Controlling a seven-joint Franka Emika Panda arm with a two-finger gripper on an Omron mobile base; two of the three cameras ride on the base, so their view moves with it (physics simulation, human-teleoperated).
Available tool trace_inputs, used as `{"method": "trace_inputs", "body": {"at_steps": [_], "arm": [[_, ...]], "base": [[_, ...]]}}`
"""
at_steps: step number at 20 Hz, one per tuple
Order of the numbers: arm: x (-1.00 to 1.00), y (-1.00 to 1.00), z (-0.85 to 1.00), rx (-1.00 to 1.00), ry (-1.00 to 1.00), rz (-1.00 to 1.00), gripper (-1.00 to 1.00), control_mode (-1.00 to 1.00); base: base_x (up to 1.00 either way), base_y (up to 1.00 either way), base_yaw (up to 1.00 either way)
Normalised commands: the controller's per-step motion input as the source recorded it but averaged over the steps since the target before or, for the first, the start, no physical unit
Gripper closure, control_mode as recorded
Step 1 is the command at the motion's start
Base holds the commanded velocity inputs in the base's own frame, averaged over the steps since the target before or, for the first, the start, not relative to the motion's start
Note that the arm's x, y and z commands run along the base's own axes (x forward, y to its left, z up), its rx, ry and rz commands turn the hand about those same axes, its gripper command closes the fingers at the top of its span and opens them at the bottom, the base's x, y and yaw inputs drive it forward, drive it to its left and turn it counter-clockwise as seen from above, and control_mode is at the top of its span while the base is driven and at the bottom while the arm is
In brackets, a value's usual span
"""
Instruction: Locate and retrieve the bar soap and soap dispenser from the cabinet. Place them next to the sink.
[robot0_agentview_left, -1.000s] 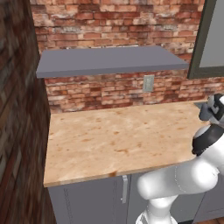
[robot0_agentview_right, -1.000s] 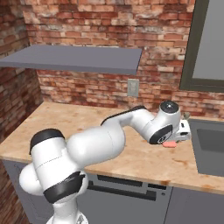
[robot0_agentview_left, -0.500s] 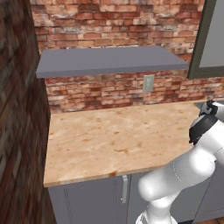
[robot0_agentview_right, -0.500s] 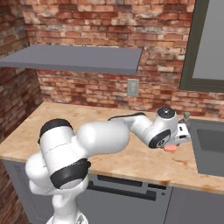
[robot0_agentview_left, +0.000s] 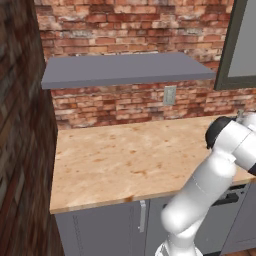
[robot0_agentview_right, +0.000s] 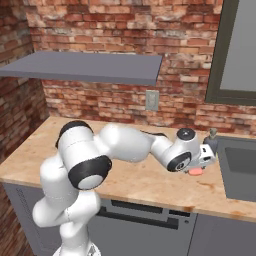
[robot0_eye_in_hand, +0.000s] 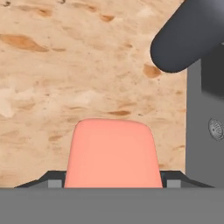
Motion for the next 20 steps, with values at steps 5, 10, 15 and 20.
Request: {"method": "trace_inputs", "body": {"at_steps": [5, 10, 15, 20], "arm": [[0.13, -0.34, -0.3, 0.0, 0.01, 0.01, 1.0, -1.0], [0.14, -0.3, -0.17, 0.01, -0.01, 0.02, 1.0, -1.0], [0.0, -0.08, -0.02, 0.0, -0.01, 0.0, 1.0, -1.0], [0.0, 0.0, -0.01, 0.0, 0.01, 0.0, -1.0, -1.0]], "base": [[0.0, 0.0, 0.0], [0.0, 0.0, 0.0], [0.0, 0.0, 0.0], [0.0, 0.0, 0.0]]}}
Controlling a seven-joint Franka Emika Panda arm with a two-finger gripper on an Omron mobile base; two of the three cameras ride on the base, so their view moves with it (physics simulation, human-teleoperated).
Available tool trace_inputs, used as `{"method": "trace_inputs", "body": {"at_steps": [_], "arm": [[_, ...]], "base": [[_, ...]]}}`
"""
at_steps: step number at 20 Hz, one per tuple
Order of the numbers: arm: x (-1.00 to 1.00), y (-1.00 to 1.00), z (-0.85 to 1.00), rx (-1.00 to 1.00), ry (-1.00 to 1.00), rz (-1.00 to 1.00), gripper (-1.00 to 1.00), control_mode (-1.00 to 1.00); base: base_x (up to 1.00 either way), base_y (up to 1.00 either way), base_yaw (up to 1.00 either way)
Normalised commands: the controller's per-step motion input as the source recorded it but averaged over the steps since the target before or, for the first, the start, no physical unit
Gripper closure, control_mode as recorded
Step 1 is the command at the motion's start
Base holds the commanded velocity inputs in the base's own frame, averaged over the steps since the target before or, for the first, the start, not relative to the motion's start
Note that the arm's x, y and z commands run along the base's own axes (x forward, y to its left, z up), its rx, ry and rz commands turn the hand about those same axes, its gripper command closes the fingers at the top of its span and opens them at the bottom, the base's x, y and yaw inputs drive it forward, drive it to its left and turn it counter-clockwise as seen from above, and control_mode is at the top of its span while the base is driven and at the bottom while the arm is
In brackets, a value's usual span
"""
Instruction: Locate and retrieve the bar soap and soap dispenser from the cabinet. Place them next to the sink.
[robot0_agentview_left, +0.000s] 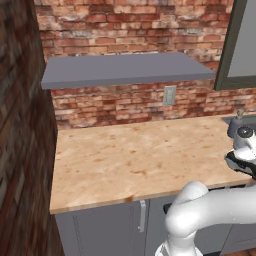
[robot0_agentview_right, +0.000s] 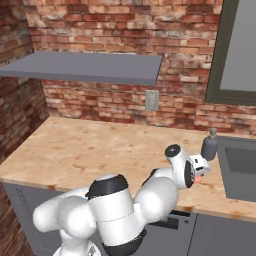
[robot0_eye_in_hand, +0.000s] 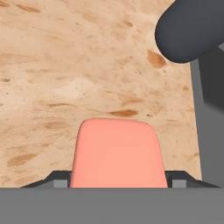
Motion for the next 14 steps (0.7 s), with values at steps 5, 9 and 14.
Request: {"method": "trace_inputs", "body": {"at_steps": [5, 9, 14], "arm": [[0.0, -0.02, -0.01, 0.0, 0.01, 0.0, -1.0, -1.0], [0.0, -0.05, 0.0, 0.0, 0.0, 0.0, -1.0, -1.0], [0.0, -0.04, 0.0, 0.0, 0.0, 0.0, -1.0, -1.0]], "base": [[0.0, 0.0, 0.0], [0.0, 0.0, 0.0], [0.0, 0.0, 0.0]]}}
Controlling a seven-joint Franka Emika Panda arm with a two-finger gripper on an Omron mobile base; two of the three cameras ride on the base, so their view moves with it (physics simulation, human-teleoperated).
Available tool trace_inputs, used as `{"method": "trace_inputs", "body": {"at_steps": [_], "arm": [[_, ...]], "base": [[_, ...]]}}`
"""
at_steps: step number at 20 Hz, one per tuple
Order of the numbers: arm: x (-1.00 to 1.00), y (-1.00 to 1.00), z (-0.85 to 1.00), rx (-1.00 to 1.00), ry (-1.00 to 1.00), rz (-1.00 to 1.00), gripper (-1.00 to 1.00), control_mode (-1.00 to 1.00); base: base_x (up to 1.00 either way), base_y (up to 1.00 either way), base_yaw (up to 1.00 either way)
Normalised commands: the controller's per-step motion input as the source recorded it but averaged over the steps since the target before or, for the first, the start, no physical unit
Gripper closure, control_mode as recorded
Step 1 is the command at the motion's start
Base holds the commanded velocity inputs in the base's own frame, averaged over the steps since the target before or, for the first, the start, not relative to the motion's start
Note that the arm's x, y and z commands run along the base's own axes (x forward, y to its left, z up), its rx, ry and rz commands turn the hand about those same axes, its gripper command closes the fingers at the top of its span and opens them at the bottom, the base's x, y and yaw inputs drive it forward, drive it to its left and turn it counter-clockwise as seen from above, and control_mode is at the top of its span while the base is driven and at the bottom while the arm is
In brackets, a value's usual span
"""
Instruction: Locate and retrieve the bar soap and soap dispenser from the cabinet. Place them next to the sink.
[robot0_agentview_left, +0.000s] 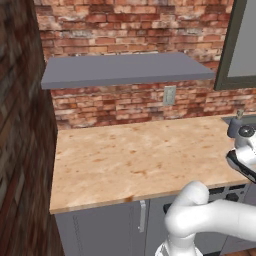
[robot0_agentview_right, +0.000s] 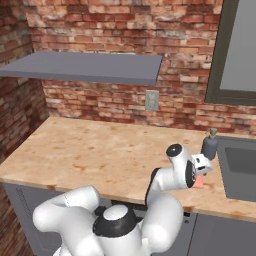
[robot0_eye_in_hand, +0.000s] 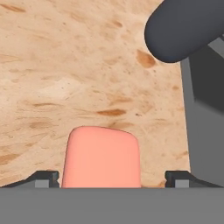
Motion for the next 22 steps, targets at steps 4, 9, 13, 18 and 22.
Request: {"method": "trace_inputs", "body": {"at_steps": [4, 9, 13, 18, 22], "arm": [[0.0, -0.03, 0.0, 0.0, 0.0, 0.0, -1.0, -1.0], [-0.07, -0.07, 0.23, 0.07, 0.03, 0.0, -1.0, -1.0], [-0.26, -0.03, 0.65, 0.22, 0.02, -0.01, -1.0, -1.0], [-0.29, -0.05, 0.32, 0.16, 0.05, -0.13, -1.0, -1.0], [-0.57, -0.1, 0.07, 0.15, 0.01, -0.14, -1.0, -1.0]], "base": [[0.0, 0.0, 0.0], [0.0, 0.0, 0.0], [0.0, 0.0, 0.0], [0.0, 0.0, 0.0], [0.0, 0.0, 0.0]]}}
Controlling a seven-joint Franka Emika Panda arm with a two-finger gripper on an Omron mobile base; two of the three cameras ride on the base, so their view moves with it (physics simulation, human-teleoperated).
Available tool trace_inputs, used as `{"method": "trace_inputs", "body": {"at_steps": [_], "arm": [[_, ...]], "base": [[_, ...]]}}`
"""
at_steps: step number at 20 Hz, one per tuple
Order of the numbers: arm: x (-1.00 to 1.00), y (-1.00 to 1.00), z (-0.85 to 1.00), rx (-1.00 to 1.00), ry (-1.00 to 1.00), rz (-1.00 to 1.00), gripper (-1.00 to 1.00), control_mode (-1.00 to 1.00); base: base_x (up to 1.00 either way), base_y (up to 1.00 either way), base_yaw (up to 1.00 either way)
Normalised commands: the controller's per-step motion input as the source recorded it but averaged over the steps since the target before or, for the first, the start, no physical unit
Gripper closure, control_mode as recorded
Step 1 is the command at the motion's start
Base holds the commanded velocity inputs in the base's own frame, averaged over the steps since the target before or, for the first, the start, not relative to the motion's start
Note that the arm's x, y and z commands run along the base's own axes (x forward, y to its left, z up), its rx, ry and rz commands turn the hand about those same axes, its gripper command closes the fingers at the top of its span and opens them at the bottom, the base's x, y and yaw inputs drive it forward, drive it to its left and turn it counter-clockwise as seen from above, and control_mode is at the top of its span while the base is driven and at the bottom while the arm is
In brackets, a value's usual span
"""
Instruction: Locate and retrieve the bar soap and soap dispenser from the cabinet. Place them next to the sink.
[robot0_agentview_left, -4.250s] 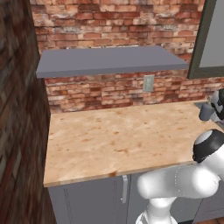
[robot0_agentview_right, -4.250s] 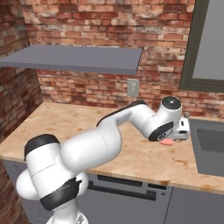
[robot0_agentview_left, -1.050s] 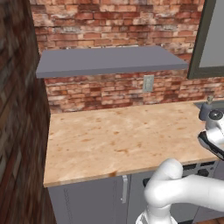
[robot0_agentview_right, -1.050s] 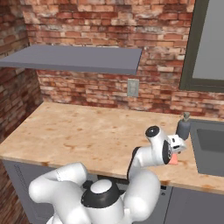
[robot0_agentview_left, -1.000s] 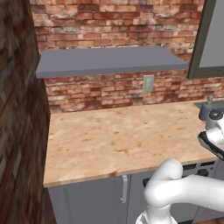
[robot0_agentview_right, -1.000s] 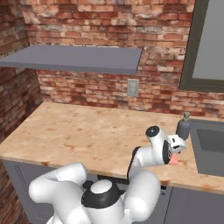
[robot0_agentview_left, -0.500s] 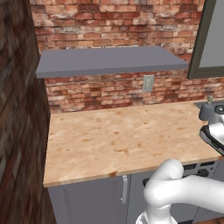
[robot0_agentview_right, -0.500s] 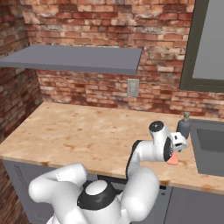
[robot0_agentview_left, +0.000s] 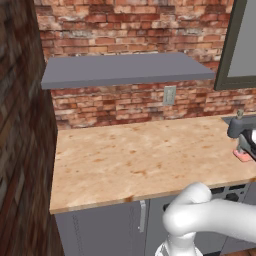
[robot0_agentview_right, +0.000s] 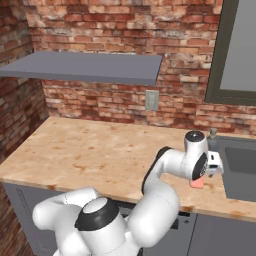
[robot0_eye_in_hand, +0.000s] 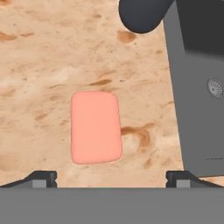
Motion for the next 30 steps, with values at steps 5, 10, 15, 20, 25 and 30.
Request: {"method": "trace_inputs", "body": {"at_steps": [5, 10, 15, 20, 25, 30], "arm": [[-0.83, -0.07, 0.11, 0.14, -0.1, -0.12, -1.0, -1.0], [-0.95, 0.0, 0.16, 0.09, -0.13, -0.1, -1.0, -1.0], [-1.0, 0.11, 0.15, 0.03, -0.13, -0.12, -1.0, -1.0], [-1.0, 0.31, 0.14, 0.0, -0.13, -0.11, -1.0, -1.0], [-1.0, 0.36, 0.13, 0.0, -0.13, -0.11, -1.0, -1.0], [-0.88, 0.46, 0.12, -0.07, -0.11, -0.1, -1.0, -1.0]], "base": [[0.0, 0.0, 0.0], [0.0, 0.0, 0.0], [0.0, 0.0, 0.0], [0.0, 0.0, 0.0], [0.0, 0.0, 0.0], [0.0, 0.0, 0.0]]}}
